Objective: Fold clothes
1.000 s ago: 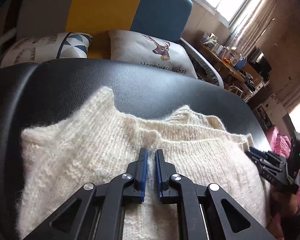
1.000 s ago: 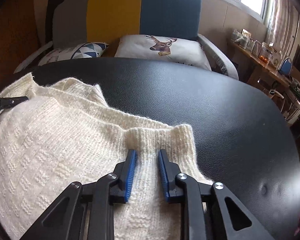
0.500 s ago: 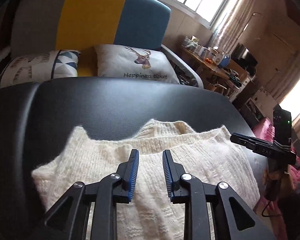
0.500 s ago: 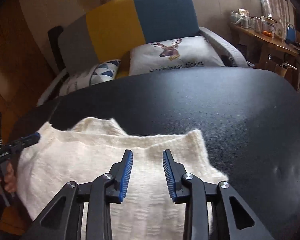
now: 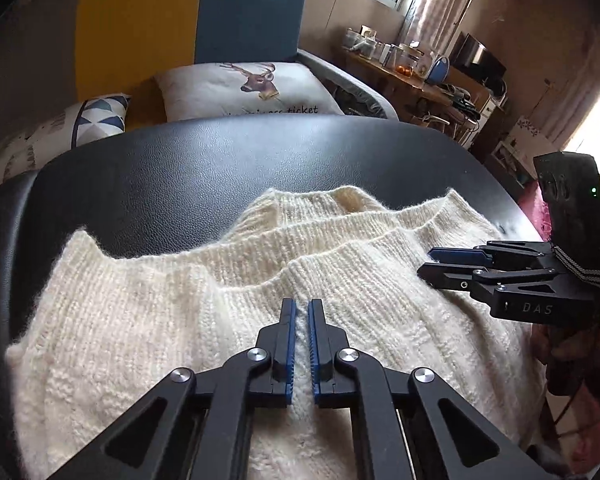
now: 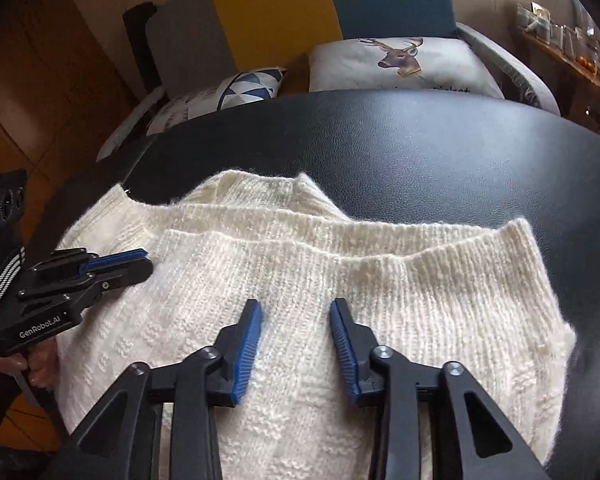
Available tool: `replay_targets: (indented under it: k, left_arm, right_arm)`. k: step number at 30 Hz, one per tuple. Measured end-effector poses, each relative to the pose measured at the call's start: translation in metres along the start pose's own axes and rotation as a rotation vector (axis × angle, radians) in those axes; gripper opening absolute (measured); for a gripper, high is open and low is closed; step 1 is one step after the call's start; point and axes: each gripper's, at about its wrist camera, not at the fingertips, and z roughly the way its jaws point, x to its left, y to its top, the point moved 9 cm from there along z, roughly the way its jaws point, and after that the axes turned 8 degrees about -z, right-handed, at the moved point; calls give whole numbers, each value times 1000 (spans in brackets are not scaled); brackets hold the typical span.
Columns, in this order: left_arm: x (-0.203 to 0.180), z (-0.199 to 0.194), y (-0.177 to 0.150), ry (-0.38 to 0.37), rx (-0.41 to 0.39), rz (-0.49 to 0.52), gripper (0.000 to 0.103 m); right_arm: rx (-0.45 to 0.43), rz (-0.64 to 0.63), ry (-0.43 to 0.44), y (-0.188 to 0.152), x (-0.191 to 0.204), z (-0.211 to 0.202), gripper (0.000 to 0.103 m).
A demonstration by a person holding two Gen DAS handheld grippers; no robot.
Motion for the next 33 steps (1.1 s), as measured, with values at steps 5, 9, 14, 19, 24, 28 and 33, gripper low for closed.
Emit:
replay_targets:
  k: [5, 9, 14, 19, 24, 28, 33]
  left_arm:
    - [-14, -30, 39, -24, -170, 5, 4]
    - [4, 6, 41, 50, -115, -16, 6]
    - [20, 31, 27, 11, -38, -100, 9]
    - [25, 4, 30, -1, -70, -139, 9]
    - [74, -50, 45, 182, -196, -111, 11]
    - [119, -44, 43, 262, -119, -146, 24]
    - [135, -27, 25, 307, -51, -172, 14]
  right_arm:
    - [-87, -60, -97, 26, 0, -21, 5]
    - [-52, -61, -197, 25, -19, -2, 5]
    - [-69, -59, -224, 13, -24, 16, 5]
    - [-62, -24, -179, 11, -27, 13, 7]
    - [-159, 77, -15, 32, -32, -20, 19]
    - [-152, 55, 2, 42, -39, -20, 20]
    - [-26, -12, -118, 29, -59, 13, 20]
